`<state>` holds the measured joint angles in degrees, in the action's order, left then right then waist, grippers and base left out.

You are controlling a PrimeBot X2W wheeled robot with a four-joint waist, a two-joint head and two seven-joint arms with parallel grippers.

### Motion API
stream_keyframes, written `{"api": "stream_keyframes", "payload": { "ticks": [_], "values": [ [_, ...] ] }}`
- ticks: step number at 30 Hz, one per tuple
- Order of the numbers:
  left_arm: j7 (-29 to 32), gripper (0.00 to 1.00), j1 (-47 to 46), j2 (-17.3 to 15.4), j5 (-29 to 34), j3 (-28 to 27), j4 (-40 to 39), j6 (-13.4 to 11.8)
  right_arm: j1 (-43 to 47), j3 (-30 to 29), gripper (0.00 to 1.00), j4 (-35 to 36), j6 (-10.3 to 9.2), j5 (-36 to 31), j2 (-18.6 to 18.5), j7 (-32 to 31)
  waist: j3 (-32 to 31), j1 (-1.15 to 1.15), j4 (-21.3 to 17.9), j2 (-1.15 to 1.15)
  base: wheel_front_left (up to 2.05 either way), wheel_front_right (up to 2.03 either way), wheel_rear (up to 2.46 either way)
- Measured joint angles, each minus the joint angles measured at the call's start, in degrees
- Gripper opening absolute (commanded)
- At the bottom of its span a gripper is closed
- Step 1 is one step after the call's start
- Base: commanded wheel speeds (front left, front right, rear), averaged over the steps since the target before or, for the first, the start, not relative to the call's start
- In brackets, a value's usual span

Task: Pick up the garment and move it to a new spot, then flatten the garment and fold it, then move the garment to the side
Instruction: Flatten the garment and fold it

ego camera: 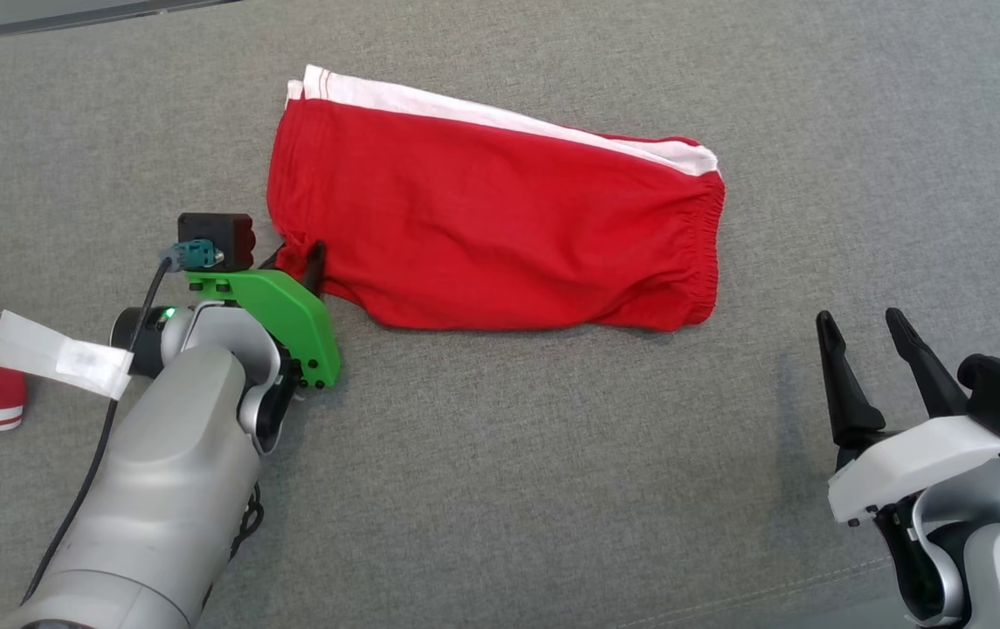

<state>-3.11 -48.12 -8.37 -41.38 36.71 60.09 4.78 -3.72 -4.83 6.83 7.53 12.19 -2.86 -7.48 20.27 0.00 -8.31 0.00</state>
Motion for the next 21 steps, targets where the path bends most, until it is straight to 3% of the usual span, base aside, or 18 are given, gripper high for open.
{"api": "stream_keyframes", "payload": {
  "ticks": [2, 4, 5, 14, 21],
  "values": [
    [-0.10, 0.39, 0.02, 0.10, 0.00, 0.13, 0.00, 0.01, -0.09, 0.07, 1.00, 0.00, 0.00, -0.01, -0.01, 0.00, -0.02, 0.00, 0.04, 0.00, 0.00, 0.00, 0.00],
    [-0.53, 0.26, 0.02, 0.15, 0.03, 0.35, 0.20, -0.12, -0.13, 0.30, 1.00, 0.00, 0.00, -0.02, 0.00, -0.07, 0.01, 0.00, 0.02, 0.00, 0.00, 0.00, 0.00],
    [-0.91, 0.00, 0.01, 0.19, 0.14, 0.48, 0.32, -0.35, -0.16, 0.34, 1.00, 0.02, 0.00, -0.03, 0.00, -0.07, 0.04, 0.00, -0.01, 0.00, 0.00, 0.00, 0.00],
    [-3.38, 0.00, 0.52, 0.51, 0.09, 0.36, 1.18, -1.35, -0.13, 0.43, 1.00, -0.25, 0.00, -0.21, -0.01, -0.51, -0.72, 0.00, 0.30, 0.00, 0.00, 0.00, 0.00],
    [-6.67, 0.00, 6.27, 0.85, -1.92, -0.71, -0.34, -1.36, 0.35, 0.47, 1.00, -0.52, 0.00, -0.37, 0.00, -1.10, -3.31, 0.00, 1.55, 0.00, 0.00, 0.00, 0.00]
  ]
}}
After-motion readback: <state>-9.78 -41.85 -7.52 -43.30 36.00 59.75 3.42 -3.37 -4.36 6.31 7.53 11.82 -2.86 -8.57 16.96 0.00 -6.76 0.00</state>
